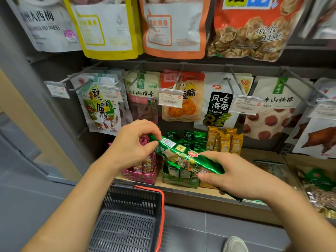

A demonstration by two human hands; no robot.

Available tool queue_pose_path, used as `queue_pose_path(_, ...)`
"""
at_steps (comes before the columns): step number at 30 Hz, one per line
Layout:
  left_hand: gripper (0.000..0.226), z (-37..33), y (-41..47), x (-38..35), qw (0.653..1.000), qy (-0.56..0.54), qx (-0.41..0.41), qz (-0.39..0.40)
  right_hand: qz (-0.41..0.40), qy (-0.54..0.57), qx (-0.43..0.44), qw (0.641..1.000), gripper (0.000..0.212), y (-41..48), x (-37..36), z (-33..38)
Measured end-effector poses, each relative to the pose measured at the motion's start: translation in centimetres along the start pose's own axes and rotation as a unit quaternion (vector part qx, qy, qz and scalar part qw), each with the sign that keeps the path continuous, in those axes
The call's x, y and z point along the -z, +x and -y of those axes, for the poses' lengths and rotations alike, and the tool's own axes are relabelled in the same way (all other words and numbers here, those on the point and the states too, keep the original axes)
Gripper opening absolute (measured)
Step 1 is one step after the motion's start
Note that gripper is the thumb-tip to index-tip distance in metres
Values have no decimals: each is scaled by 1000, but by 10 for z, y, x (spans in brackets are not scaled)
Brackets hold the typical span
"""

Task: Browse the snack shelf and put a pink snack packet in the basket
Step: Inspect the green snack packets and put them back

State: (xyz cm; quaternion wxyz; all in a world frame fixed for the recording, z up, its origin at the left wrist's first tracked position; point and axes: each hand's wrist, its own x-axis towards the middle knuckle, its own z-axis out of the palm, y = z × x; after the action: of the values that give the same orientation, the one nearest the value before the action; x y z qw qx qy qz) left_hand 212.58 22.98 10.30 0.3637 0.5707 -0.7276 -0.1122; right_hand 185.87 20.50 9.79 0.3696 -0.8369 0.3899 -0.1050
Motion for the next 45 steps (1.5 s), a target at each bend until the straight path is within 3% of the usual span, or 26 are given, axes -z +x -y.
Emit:
queue_pose_path(9, 18, -20, 0, -15, 988, -116, 18, 105, 13, 17, 1, 1000, 18, 1, 2, 0)
queue_pose_path(14, 31, -25, 0, -18, 990, -51, -16, 133, 18, 57, -16, 998, 12, 0, 4, 1)
queue_pose_path(18, 22, -29, -2, -25, 987, -20, -16, 158, 23, 67, -9, 997, 12, 0, 3, 3)
queue_pose_path(23, 22, -17, -1, -23, 988, -115, 56, 81, -67, 143, -30, 987, 32, 0, 13, 5)
queue_pose_path(25, 24, -14, -2, -22, 982, -158, 81, 68, -109, 158, -29, 981, 31, -1, 17, 5)
queue_pose_path(32, 33, -22, -4, -33, 996, -52, -30, 69, -178, 108, -27, 978, 30, 1, 7, 6)
queue_pose_path(37, 24, -36, -3, -42, 991, -51, -103, 63, -205, 121, -14, 971, 30, 6, -3, 4)
queue_pose_path(43, 27, -32, -2, -44, 990, -139, -22, -10, -202, 289, -5, 936, 35, 5, 1, 6)
queue_pose_path(45, 24, -31, -2, -46, 991, -126, -30, -26, -231, 264, 9, 936, 33, 6, 2, 6)
